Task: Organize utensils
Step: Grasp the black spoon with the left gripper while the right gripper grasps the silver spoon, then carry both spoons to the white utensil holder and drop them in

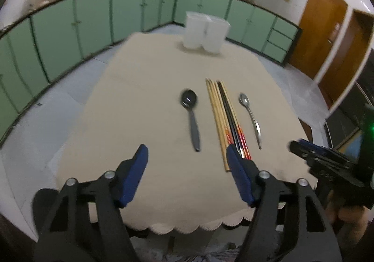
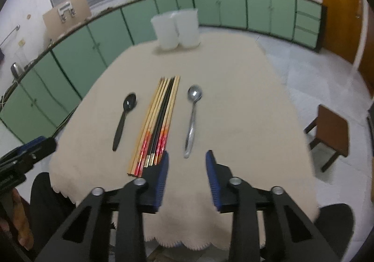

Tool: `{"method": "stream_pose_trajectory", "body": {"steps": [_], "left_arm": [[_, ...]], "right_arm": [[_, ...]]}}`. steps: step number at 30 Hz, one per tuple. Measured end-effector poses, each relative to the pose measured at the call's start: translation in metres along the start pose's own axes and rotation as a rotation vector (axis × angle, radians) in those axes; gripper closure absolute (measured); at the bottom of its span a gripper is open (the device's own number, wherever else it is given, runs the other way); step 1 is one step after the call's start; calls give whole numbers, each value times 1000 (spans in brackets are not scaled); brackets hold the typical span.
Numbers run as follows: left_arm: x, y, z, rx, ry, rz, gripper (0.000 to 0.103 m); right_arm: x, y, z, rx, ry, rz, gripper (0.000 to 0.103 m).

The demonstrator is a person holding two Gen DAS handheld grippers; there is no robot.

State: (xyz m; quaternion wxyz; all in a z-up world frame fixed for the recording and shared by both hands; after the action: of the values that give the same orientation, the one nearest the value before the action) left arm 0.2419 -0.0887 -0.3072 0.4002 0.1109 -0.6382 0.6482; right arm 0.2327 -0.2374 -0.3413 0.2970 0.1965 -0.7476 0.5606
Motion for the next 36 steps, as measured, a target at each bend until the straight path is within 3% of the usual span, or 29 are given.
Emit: {"method": "stream_pose_trajectory", "body": {"steps": [5,8,14,19,23,29,36], "left_arm": [[-47,21,7,-2,50,-51,39],[-66,29,10,-30,33,-91,40],[-90,35,16,-55,10,-148,60],[-95,31,21,-88,-11,-113,61],[-94,30,25,-92,-4,-102,92],[-88,16,27,-71,11,-105,93],[-55,-42,33,-102,26,-11,93]], "right_arm": [[-31,14,-5,2,-44,-42,81],[-44,18,-1,2,-39,-56,81],[-59,16,1,16,-34,-58,81],[-63,14,1,52,-18,-40,82],[-64,12,2,71,-8,-33,91],[-55,-3,5,43,-19,-25,94],[-27,-53,0,66,-38,26,94]]}}
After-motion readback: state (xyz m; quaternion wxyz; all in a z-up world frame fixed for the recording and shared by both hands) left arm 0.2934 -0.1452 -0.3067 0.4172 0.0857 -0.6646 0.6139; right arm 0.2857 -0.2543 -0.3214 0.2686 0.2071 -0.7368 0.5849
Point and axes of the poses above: each gripper's, at about its wrist camera, not at the fingertips, and x roughly against the way its jaws point, z to its right, y to its underside, the point moved 10 cm from there along -x, roughly the way its jaws point, and after that the axes turned 8 degrees about z, right-handed, at the moved point
